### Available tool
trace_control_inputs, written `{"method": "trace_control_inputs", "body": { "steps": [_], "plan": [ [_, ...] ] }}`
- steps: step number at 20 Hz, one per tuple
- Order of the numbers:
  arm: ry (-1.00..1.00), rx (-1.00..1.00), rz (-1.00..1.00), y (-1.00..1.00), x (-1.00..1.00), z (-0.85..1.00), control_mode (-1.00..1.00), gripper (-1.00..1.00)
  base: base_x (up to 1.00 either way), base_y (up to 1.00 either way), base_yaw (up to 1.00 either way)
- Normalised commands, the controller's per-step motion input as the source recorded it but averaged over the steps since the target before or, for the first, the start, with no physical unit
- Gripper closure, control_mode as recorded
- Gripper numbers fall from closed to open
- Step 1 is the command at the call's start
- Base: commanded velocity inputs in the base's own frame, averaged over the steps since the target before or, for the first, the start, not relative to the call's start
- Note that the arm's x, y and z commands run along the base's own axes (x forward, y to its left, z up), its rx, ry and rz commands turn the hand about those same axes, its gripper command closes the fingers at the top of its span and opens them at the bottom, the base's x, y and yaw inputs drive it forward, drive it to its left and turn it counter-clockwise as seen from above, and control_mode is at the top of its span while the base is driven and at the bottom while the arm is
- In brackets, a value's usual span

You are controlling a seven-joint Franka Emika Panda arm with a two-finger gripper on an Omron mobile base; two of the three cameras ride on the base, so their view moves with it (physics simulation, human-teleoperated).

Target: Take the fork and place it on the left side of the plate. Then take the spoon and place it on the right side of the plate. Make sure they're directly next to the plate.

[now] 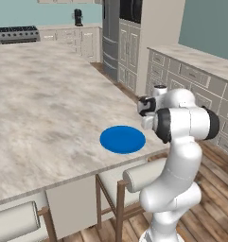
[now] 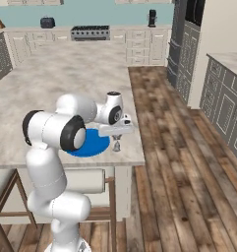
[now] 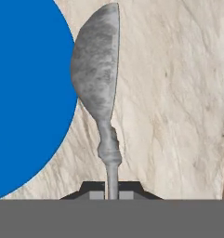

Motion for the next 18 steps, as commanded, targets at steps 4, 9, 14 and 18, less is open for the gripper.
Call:
{"method": "trace_control_inputs", "body": {
  "steps": [4,9,14,18],
  "plan": [
    [0.01,0.00,-0.02,0.00,0.30,-0.37,-1.00,1.00,0.00,0.00,0.00],
    [0.00,0.00,-0.02,0.00,0.14,-0.23,-1.00,1.00,0.00,0.00,0.00],
    [0.00,0.01,0.00,0.00,0.16,-0.19,-1.00,1.00,0.00,0.00,0.00],
    [0.00,0.02,0.00,0.00,0.23,-0.21,-1.00,1.00,0.00,0.00,0.00]
  ]
}}
